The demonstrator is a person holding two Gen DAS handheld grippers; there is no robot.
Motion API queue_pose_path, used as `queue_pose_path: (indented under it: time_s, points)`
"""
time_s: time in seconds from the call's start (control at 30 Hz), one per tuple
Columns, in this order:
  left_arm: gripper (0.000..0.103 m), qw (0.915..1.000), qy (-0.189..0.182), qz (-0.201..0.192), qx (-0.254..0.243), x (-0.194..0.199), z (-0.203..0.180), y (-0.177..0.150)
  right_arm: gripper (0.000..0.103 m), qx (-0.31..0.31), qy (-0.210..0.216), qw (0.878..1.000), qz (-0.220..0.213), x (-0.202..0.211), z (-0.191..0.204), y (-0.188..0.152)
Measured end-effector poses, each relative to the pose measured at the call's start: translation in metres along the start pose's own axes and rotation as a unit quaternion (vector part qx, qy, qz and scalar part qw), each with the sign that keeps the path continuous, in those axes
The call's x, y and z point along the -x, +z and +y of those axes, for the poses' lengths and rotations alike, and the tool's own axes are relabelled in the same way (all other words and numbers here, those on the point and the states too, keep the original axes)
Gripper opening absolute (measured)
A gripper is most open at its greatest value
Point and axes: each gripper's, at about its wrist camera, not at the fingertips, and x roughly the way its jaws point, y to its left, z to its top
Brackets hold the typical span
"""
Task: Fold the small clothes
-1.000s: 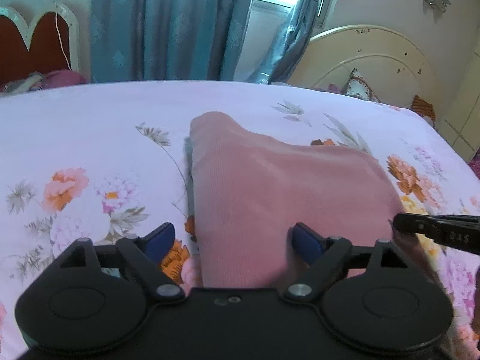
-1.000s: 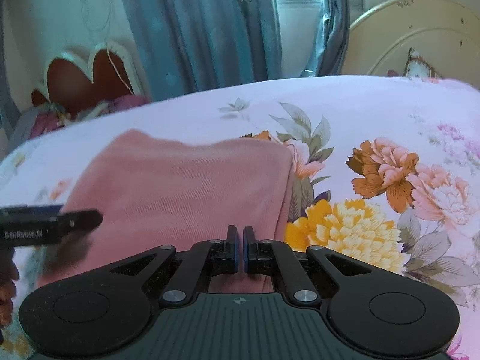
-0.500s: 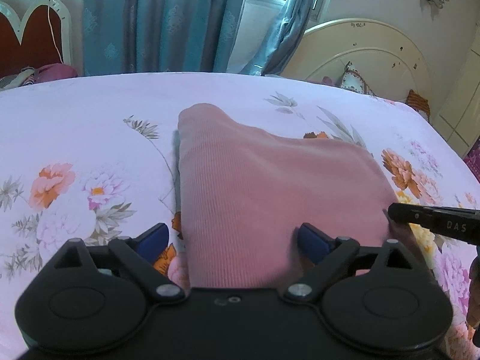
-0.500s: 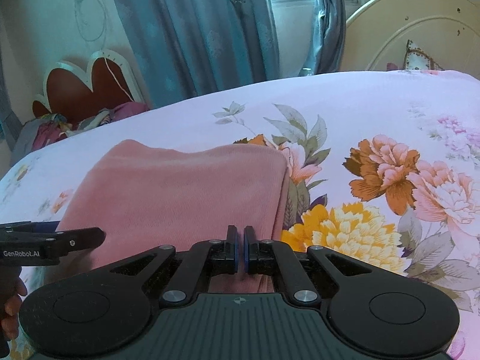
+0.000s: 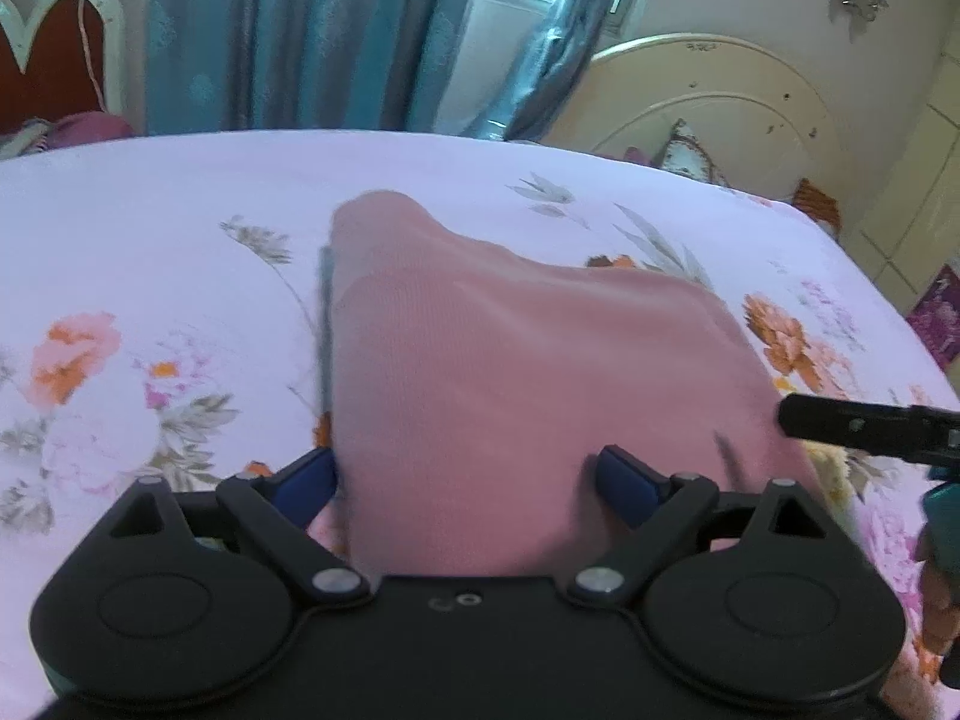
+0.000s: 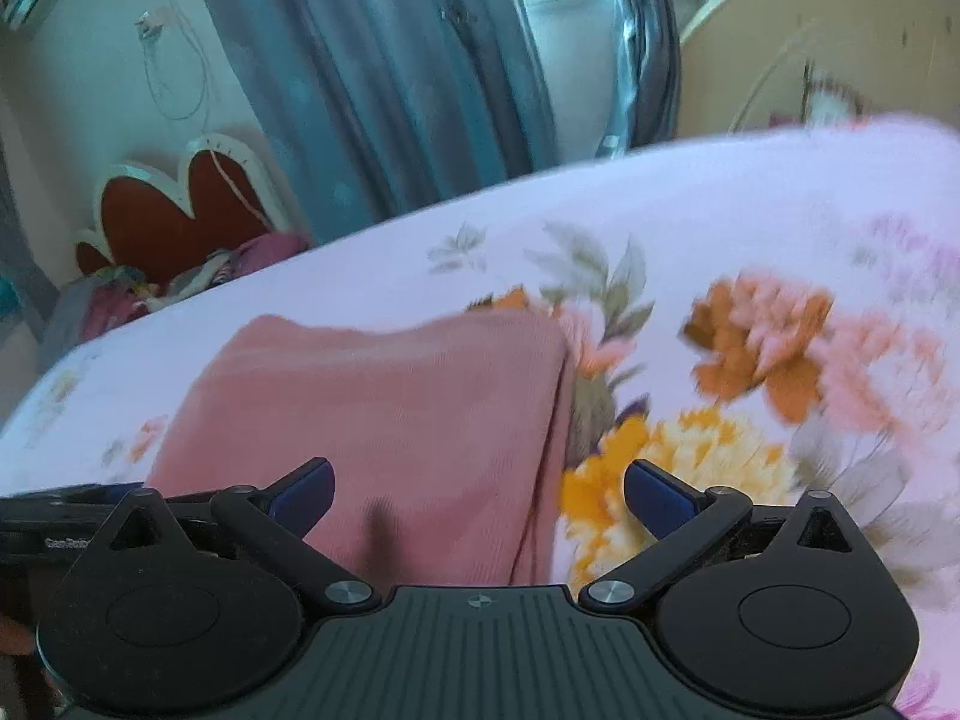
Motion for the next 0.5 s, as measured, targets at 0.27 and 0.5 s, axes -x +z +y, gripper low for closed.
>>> queue_pose_path:
  time_s: [0.27, 0.5]
  points:
    - [0.074, 0.9976, -0.05, 0.01, 0.047, -0.011, 0.011, -0.003, 0.069, -0.062, 0.052, 0.996, 0.023, -0.029, -0.022, -0.004]
    - [0.036, 0.9984, -0.045, -0.006, 0.033, 0.004, 0.004, 0.001, 0.023, -0.089, 0.065, 0.993, 0.047, -0.027, -0.03, -0.002]
